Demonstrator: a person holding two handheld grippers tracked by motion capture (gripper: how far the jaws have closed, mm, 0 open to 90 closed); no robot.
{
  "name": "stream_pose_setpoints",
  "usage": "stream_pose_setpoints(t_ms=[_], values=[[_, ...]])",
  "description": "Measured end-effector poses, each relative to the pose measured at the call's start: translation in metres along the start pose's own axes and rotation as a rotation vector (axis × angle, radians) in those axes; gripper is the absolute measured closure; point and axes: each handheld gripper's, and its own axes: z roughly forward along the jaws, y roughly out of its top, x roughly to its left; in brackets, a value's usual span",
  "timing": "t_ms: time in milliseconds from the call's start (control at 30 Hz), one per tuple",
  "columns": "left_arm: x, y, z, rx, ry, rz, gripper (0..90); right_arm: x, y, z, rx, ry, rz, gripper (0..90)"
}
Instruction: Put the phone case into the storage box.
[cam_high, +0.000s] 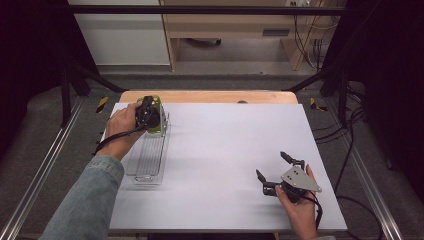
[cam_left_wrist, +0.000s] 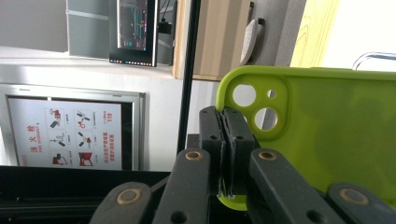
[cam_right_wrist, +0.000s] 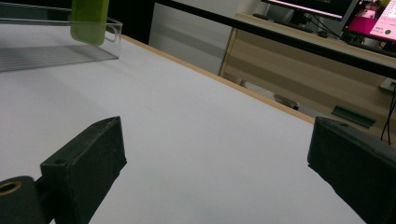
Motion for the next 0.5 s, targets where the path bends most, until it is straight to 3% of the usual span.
stream_pose_setpoints(t_ms=[500], values=[[-0.0023,-0.0021,0.0046,0.003,-0.001,0.006,87.9,-0.0001,-0.0003,0.0002,0.0,0.001,-0.002,4.5]])
